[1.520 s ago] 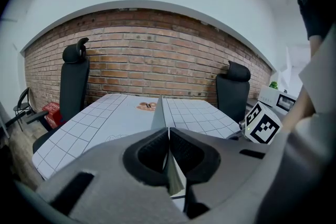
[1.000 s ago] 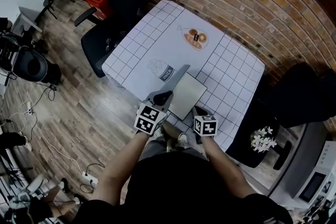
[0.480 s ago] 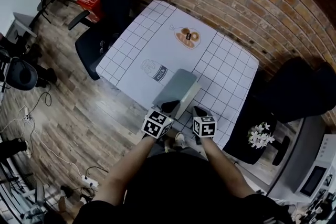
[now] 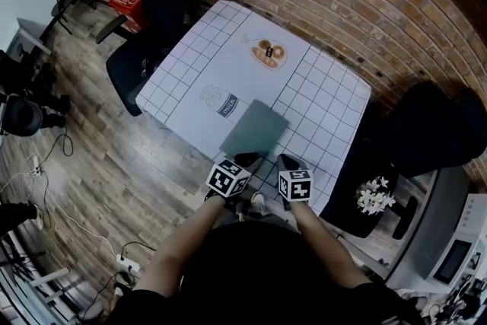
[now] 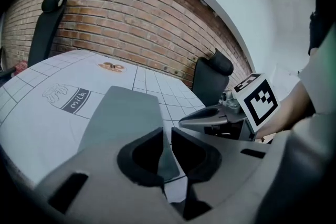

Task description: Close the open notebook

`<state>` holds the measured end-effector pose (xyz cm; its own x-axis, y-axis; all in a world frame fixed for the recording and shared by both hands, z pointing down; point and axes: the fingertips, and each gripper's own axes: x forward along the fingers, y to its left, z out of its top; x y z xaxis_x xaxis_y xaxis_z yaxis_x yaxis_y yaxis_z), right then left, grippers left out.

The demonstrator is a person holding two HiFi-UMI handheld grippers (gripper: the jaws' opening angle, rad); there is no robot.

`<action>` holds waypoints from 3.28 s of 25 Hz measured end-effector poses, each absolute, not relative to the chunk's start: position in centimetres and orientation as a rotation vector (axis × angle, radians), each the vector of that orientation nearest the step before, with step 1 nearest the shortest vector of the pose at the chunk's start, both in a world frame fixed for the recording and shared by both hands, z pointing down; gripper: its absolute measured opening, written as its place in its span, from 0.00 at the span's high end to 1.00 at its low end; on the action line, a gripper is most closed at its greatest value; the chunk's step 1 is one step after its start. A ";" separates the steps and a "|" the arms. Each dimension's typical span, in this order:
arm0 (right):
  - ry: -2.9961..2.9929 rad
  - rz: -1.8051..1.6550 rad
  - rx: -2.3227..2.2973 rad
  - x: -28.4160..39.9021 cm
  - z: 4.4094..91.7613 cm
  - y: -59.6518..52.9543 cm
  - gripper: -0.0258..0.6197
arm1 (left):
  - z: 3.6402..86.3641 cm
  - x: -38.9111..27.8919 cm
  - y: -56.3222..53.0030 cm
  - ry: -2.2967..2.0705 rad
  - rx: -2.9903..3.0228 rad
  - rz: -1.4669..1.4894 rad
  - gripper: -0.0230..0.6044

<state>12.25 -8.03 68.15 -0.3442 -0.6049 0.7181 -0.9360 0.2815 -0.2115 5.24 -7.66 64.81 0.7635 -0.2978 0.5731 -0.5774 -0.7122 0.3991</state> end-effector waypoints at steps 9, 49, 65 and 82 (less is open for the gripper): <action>-2.118 0.831 1.401 11.7 65.6 -9.4 0.94 | 62.0 2.5 -10.1 -0.809 2.412 0.588 0.91; -2.658 0.192 1.688 10.8 33.2 -15.0 0.94 | 26.1 -14.7 -13.8 -1.606 2.884 -0.209 0.92; -2.679 0.002 1.756 10.4 27.9 -13.9 0.94 | 23.7 -17.3 -12.3 -1.694 2.895 -0.319 0.92; -2.632 -0.108 1.789 9.1 27.8 -11.4 0.94 | 24.7 -17.0 -11.8 -1.587 2.934 -0.376 0.92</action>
